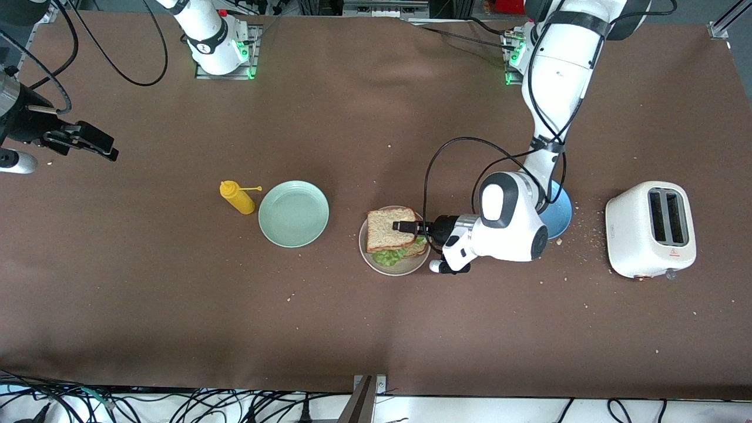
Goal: Make sandwich in beige plate with both arms
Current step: 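Carry the bread slice onto the lettuce with the left gripper and release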
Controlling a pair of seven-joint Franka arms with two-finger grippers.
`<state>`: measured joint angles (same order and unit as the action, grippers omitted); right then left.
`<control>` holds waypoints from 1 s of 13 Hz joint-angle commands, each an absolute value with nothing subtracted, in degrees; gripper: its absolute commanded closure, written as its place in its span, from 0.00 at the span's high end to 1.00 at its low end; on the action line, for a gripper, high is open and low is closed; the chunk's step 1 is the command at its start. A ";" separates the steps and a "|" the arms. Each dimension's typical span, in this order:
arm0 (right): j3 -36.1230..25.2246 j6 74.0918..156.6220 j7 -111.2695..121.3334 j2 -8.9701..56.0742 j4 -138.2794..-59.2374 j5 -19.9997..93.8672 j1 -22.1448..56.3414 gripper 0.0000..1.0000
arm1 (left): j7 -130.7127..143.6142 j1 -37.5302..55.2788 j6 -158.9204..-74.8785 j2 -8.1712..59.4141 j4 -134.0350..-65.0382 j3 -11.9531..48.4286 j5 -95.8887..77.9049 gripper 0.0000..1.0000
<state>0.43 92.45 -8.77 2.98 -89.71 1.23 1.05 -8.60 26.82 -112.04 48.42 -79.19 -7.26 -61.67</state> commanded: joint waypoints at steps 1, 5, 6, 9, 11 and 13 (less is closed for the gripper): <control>0.61 95.80 -8.17 0.27 -93.51 1.06 0.70 1.00 | -7.22 26.72 -111.97 48.52 -78.31 -9.22 -61.18 0.99; 0.61 99.58 -7.91 -5.44 -101.42 0.10 0.70 1.00 | -4.93 26.45 -111.18 47.38 -78.40 -17.20 -61.00 1.00; 0.62 99.49 -7.65 -5.19 -100.99 -0.35 0.70 1.00 | -4.92 26.46 -111.09 47.11 -78.31 -19.58 -58.99 1.00; 0.44 99.32 -7.38 -4.92 -100.90 -0.35 0.70 1.00 | -2.65 26.19 -110.48 44.74 -78.31 -24.41 -45.74 1.00; 0.44 99.23 -7.38 -4.57 -100.46 -0.35 0.70 1.00 | -1.84 25.93 -108.38 44.04 -78.31 -28.54 -40.37 1.00; 0.44 99.14 -7.47 -4.39 -100.28 -0.26 0.70 1.00 | -2.02 25.93 -104.35 43.86 -77.79 -33.37 -36.76 1.00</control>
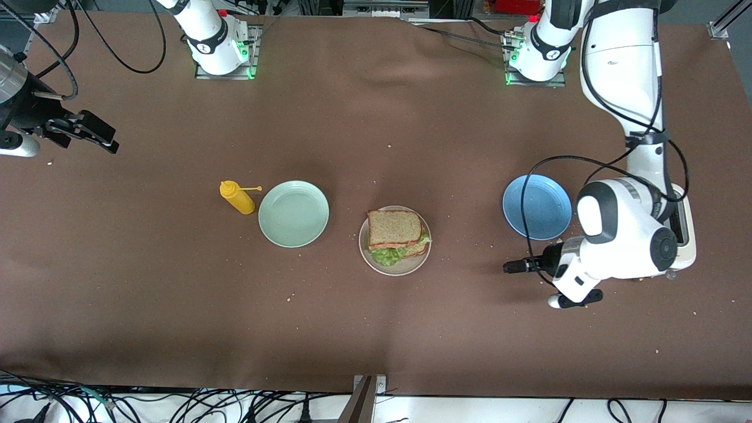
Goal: Make sandwich in beige plate with both arms
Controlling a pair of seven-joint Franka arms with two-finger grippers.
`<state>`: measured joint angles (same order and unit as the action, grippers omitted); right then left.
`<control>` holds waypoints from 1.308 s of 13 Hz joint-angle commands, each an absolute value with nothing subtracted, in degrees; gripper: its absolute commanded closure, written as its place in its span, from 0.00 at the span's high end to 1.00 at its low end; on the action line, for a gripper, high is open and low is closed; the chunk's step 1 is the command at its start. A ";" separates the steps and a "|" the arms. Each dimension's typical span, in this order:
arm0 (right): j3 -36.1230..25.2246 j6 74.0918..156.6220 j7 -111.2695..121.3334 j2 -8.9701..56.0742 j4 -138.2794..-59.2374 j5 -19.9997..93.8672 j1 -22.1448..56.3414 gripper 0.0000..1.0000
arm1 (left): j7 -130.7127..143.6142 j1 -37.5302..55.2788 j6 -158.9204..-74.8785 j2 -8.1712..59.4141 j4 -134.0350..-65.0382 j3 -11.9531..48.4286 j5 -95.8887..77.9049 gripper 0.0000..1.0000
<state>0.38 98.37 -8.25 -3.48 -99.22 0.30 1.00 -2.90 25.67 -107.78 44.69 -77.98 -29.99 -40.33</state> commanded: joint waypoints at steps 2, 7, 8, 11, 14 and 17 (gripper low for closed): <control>0.44 99.14 -7.38 -4.39 -100.28 -0.26 0.70 1.00 | -2.11 25.93 -100.56 42.81 -77.61 -36.99 -34.46 1.00; 0.44 99.05 -7.21 -4.13 -100.02 -0.09 0.70 1.00 | -2.20 25.05 -98.44 39.82 -77.52 -38.50 -28.13 1.00; 0.44 99.05 -7.21 -4.04 -99.85 -0.09 0.70 1.00 | -2.20 24.18 -98.18 39.29 -77.43 -38.32 -26.99 1.00; 0.44 99.05 -7.03 -3.69 -99.49 -0.09 0.70 1.00 | -2.11 14.82 -98.44 35.44 -77.43 -27.85 -17.27 1.00; 0.44 99.05 -7.03 -3.60 -99.14 -0.09 0.70 1.00 | -1.76 2.57 -98.35 30.61 -77.87 -9.88 0.55 1.00; 0.44 99.05 -7.03 -3.60 -99.14 -0.09 0.70 1.00 | -1.67 2.28 -93.80 22.97 -80.67 -8.70 2.29 1.00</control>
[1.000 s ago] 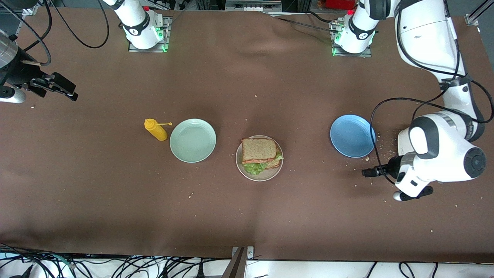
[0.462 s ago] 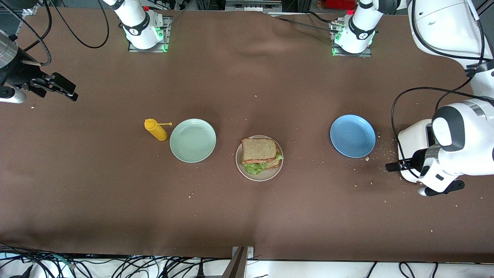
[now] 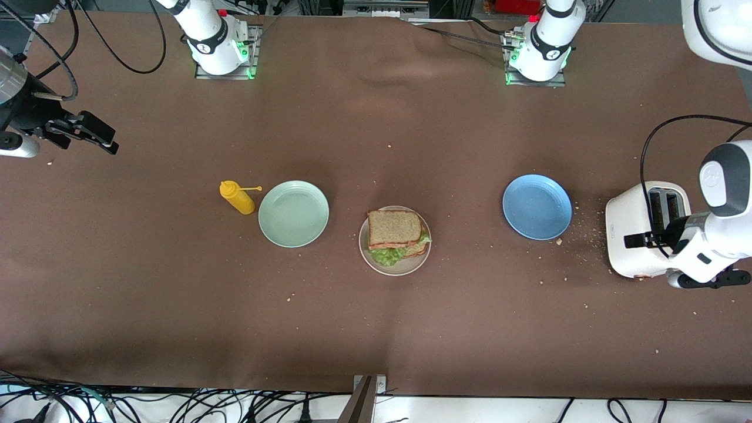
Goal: Make sandwich in beige plate with both arms
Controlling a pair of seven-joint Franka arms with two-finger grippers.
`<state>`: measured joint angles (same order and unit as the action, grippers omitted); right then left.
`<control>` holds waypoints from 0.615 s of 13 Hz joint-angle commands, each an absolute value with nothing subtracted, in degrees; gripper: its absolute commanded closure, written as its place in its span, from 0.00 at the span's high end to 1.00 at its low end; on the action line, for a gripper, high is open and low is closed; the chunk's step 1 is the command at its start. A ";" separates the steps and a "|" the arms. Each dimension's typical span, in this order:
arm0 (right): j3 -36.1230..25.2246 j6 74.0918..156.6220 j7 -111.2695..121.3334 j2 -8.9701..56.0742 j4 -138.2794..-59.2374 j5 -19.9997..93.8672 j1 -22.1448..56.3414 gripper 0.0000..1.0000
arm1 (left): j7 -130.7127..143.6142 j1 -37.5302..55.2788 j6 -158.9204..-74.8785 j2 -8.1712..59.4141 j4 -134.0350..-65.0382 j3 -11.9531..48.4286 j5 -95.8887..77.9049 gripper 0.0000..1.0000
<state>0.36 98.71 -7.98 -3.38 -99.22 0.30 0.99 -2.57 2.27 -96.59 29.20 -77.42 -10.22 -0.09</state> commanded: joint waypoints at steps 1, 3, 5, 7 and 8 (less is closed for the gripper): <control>0.44 99.05 -7.03 -3.60 -99.14 -0.09 0.70 1.00 | -1.67 2.29 -92.04 20.24 -81.47 -8.01 2.11 1.00; 0.44 99.05 -7.03 -3.60 -99.14 -0.09 0.70 1.00 | -0.89 3.33 -88.79 14.53 -83.40 -7.12 1.06 1.00; 0.44 99.05 -6.94 -3.60 -99.14 -0.09 0.70 1.00 | 1.57 4.74 -87.98 10.39 -85.07 -7.03 -2.27 1.00; 0.44 99.05 -7.03 -3.60 -99.14 -0.09 0.70 1.00 | 3.16 5.62 -87.28 7.31 -86.31 -7.03 -2.55 1.00; 0.44 99.05 -7.03 -3.60 -99.23 -0.09 0.70 1.00 | 3.16 5.36 -87.28 6.25 -87.18 -6.94 -2.46 1.00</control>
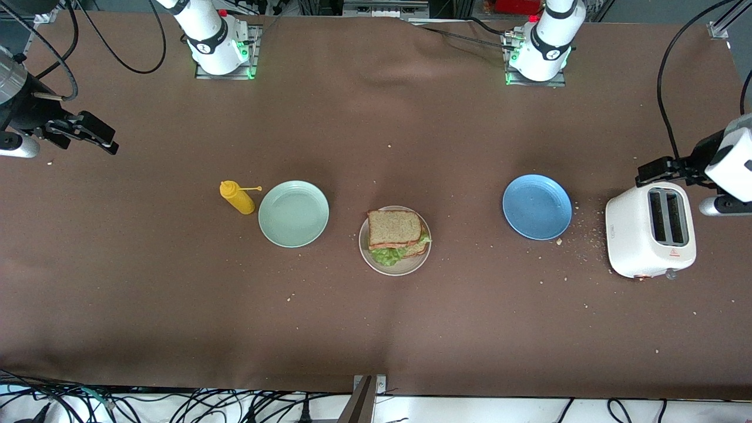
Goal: Make sandwich in beige plate with both arms
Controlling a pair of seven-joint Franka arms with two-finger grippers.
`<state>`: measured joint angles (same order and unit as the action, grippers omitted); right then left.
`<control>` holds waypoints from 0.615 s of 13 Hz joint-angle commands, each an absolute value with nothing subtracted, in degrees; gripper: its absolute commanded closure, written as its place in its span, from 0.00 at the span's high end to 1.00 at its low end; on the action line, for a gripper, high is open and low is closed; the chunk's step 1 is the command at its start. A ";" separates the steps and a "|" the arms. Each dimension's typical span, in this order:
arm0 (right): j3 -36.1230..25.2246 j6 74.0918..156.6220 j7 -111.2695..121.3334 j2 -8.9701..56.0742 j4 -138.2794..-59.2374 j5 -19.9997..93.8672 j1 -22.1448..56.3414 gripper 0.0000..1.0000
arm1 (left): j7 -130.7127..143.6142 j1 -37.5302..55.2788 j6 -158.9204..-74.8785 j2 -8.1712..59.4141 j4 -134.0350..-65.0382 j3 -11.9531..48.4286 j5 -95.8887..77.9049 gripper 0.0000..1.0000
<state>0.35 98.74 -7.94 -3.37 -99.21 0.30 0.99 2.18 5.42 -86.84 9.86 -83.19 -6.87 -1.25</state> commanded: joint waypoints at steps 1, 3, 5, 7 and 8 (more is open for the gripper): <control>0.44 99.05 -7.03 -3.60 -99.14 -0.09 0.70 1.00 | 3.16 5.10 -87.54 5.11 -88.06 -6.60 -2.37 1.00; 0.44 99.05 -7.03 -3.60 -99.23 -0.09 0.70 1.00 | 3.08 4.92 -88.67 3.96 -89.55 -6.50 -2.20 1.00; 0.44 99.05 -7.03 -3.60 -99.14 -0.09 0.70 1.00 | 3.08 4.57 -89.12 4.04 -89.82 -5.81 -2.28 1.00; 0.44 99.05 -7.03 -3.60 -99.23 -0.09 0.70 1.00 | 3.08 3.78 -87.81 4.75 -89.30 -4.66 -1.59 1.00; 0.44 99.05 -7.03 -3.60 -99.14 -0.09 0.70 1.00 | 3.08 3.61 -87.80 4.83 -88.86 -4.66 -1.58 1.00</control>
<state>0.35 98.74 -7.93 -3.37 -99.21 0.30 0.99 2.78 4.68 -87.75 5.64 -88.29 -5.72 -1.25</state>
